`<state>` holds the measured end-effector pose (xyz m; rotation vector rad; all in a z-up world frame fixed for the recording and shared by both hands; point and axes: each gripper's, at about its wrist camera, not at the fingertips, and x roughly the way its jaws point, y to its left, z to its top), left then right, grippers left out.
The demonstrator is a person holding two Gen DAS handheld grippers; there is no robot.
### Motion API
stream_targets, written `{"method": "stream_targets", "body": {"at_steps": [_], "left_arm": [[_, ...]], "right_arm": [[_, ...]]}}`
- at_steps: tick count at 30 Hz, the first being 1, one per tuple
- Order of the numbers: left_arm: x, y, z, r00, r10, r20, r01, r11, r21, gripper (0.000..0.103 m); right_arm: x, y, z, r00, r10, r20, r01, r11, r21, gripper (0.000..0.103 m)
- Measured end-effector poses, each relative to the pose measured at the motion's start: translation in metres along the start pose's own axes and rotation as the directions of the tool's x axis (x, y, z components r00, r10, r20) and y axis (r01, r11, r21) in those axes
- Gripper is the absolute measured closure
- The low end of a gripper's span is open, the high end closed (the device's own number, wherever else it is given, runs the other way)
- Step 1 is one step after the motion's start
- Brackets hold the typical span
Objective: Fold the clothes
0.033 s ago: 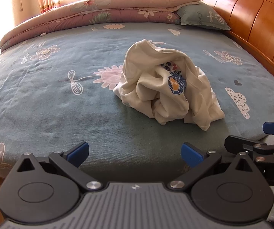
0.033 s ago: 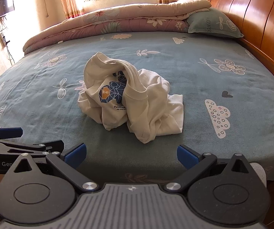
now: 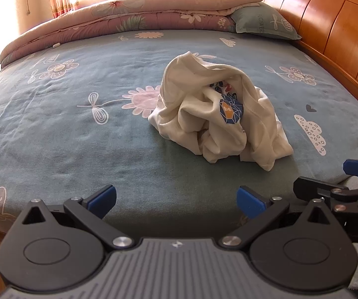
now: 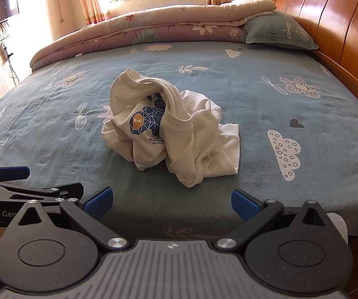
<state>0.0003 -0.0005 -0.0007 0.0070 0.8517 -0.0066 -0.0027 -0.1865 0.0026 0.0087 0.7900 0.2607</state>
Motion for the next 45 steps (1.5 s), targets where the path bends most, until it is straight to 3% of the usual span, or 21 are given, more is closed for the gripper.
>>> {"method": "stream_targets", "body": {"at_steps": [45], "left_arm": [[0.0012, -0.0013, 0.0010, 1.000, -0.006, 0.001, 0.006, 1.000, -0.003, 0.001]], "right_arm": [[0.0007, -0.0020, 0.0006, 1.000, 0.009, -0.005, -0.009, 1.000, 0.004, 0.000]]}}
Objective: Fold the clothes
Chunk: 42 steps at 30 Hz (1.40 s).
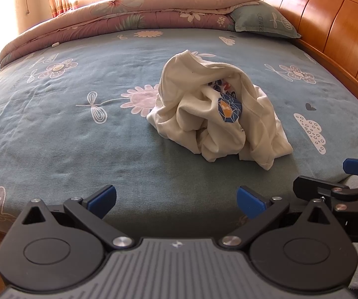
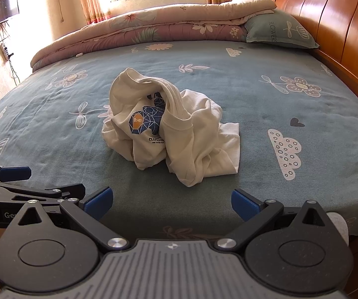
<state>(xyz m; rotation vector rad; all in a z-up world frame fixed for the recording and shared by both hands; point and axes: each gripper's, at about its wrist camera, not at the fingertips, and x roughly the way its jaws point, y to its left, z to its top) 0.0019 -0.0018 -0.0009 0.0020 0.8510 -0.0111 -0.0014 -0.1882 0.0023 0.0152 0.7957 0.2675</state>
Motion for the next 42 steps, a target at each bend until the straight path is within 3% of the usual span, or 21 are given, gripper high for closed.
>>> {"method": "stream_targets", "body": {"at_steps": [32, 42], "left_arm": [[0.019, 0.003, 0.020, 1.000, 0.016, 0.014, -0.016, 1.000, 0.016, 0.001], [0.054, 0.017, 0.019, 0.996, 0.057, -0.066, -0.057, 0.998, 0.001, 0.001]], "right_arm": [[0.017, -0.001, 0.022, 1.000, 0.008, 0.010, -0.008, 0.998, -0.058, 0.000], [0.052, -0.014, 0.025, 1.000, 0.007, -0.021, -0.009, 0.996, -0.087, 0.000]]}}
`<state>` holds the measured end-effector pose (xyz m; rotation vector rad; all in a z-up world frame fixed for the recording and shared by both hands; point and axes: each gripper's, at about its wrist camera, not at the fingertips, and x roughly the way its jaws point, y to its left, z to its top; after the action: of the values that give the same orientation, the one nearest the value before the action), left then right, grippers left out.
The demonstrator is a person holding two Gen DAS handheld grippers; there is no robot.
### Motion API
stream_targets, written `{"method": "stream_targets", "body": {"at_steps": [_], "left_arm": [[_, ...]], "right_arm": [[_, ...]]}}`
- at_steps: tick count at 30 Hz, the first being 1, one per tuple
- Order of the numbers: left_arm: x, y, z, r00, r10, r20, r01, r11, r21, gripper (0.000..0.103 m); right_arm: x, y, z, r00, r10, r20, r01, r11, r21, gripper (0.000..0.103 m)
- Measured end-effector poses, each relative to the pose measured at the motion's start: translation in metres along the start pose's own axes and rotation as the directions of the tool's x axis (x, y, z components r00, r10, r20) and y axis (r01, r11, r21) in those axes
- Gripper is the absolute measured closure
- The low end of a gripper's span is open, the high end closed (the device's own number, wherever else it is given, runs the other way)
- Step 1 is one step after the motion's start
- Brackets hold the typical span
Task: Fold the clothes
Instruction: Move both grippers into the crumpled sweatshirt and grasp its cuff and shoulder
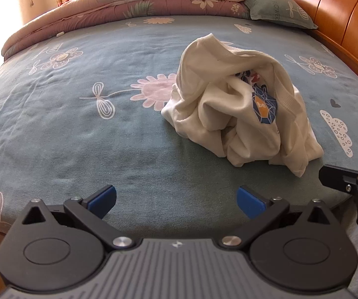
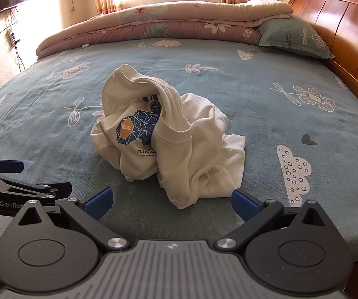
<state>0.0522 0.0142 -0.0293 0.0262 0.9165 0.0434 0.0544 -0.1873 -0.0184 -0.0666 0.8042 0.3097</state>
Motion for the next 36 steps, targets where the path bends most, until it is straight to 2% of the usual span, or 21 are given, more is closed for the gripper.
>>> {"method": "stream_targets", "body": {"at_steps": [4, 11, 14, 19, 24, 28, 33, 36], "left_arm": [[0.011, 0.002, 0.004, 1.000, 0.020, -0.019, -0.020, 1.000, 0.011, 0.001], [0.026, 0.008, 0.016, 0.999, 0.011, -0.044, -0.011, 1.000, -0.001, 0.001], [0.032, 0.008, 0.023, 0.999, 0.006, -0.048, -0.006, 1.000, -0.001, 0.001], [0.041, 0.005, 0.033, 0.998, -0.009, -0.058, 0.010, 1.000, 0.015, 0.001], [0.047, -0.008, 0.049, 0.999, -0.032, -0.041, 0.034, 0.998, 0.060, 0.001], [0.058, -0.022, 0.061, 0.997, -0.073, -0.018, 0.075, 0.991, 0.112, 0.001], [0.083, -0.031, 0.060, 0.993, -0.110, -0.035, 0.114, 0.979, 0.167, 0.001], [0.098, -0.032, 0.058, 0.988, -0.133, -0.072, 0.144, 0.974, 0.177, 0.001]], "right_arm": [[0.030, -0.009, 0.002, 0.999, -0.029, -0.019, 0.029, 0.999, -0.019, 0.000], [0.074, -0.015, 0.011, 0.997, -0.028, -0.068, 0.026, 0.999, -0.039, 0.000], [0.092, -0.016, 0.011, 0.994, -0.061, -0.096, 0.055, 0.997, -0.062, 0.000], [0.093, -0.034, 0.015, 0.989, -0.136, -0.055, 0.131, 0.988, -0.080, 0.000], [0.083, -0.059, 0.027, 0.967, -0.252, 0.023, 0.253, 0.966, -0.044, 0.000], [0.081, -0.062, 0.023, 0.985, -0.170, 0.022, 0.171, 0.985, -0.038, 0.000], [0.091, -0.047, 0.022, 0.997, -0.071, 0.013, 0.072, 0.987, -0.144, 0.000], [0.101, -0.042, 0.020, 0.999, -0.035, -0.005, 0.033, 0.977, -0.209, 0.000]]}}
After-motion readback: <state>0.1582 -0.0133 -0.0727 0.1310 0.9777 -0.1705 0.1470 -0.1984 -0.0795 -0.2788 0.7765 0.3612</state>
